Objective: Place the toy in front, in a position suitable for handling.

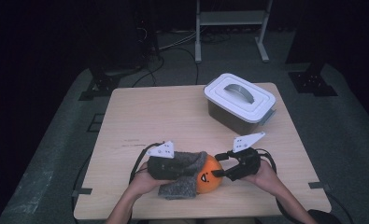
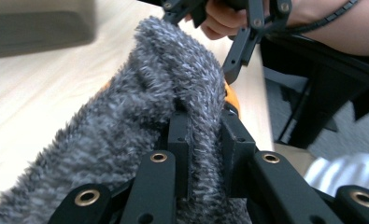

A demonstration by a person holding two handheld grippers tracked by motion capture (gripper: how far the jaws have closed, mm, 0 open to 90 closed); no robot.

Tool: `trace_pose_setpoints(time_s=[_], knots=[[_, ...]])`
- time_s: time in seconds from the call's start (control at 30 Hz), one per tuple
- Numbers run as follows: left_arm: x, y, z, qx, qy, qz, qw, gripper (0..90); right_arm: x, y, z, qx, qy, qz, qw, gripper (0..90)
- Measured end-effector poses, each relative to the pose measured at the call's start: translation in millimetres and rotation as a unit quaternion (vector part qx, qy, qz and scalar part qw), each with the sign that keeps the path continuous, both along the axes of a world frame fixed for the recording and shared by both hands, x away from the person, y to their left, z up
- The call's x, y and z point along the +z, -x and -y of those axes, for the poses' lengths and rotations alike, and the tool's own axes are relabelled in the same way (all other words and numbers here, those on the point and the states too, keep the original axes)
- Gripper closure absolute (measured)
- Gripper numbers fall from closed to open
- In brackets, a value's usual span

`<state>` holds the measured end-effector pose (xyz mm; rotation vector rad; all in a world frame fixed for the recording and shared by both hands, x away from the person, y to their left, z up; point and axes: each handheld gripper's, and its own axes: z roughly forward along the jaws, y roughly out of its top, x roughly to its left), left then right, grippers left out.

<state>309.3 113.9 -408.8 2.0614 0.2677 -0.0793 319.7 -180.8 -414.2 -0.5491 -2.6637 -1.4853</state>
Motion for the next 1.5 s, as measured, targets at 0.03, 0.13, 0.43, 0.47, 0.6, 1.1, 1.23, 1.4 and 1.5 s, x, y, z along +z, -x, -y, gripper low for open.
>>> trace_pose_setpoints(time_s=[0.03,0.13,0.43,0.47,0.6,1.1,1.23,1.4,1.5], knots=[[0.0,0.0,0.0,0.000,0.000,0.000,1.0000,77.0,0.0,0.0,0.0,0.000,0.000,0.000,1.0000,32.3],[0.2,3.4,6.1,-0.011,-0.001,0.000,0.9999,77.0,-0.9,5.6,-5.9,-0.006,0.007,-0.022,0.9997,28.2],[18.3,-1.8,-10.4,0.035,0.021,0.025,0.9989,77.4,9.8,10.0,-19.4,0.005,0.022,0.089,0.9958,58.4],[25.3,-2.2,-16.1,0.048,0.034,0.035,0.9977,77.4,14.7,12.2,-22.5,0.016,0.025,0.118,0.9925,58.6],[23.2,-5.3,-22.9,0.067,0.022,0.038,0.9968,77.3,18.5,14.4,-29.7,0.049,0.037,0.154,0.9861,58.3],[3.0,-10.8,-24.9,0.039,-0.002,-0.011,0.9992,77.2,8.4,3.3,-10.3,0.004,0.041,0.062,0.9973,31.5],[5.2,-10.4,-26.6,0.046,-0.004,-0.004,0.9989,77.3,4.1,5.2,-17.6,0.000,0.050,0.075,0.9959,41.6],[18.4,-12.2,-40.9,0.068,0.018,0.011,0.9974,77.2,0.3,13.9,-15.4,0.038,0.040,0.113,0.9921,51.9],[16.1,-11.6,-40.3,0.068,0.009,0.009,0.9976,77.2,-0.4,14.8,-14.4,0.043,0.037,0.116,0.9917,51.8]])
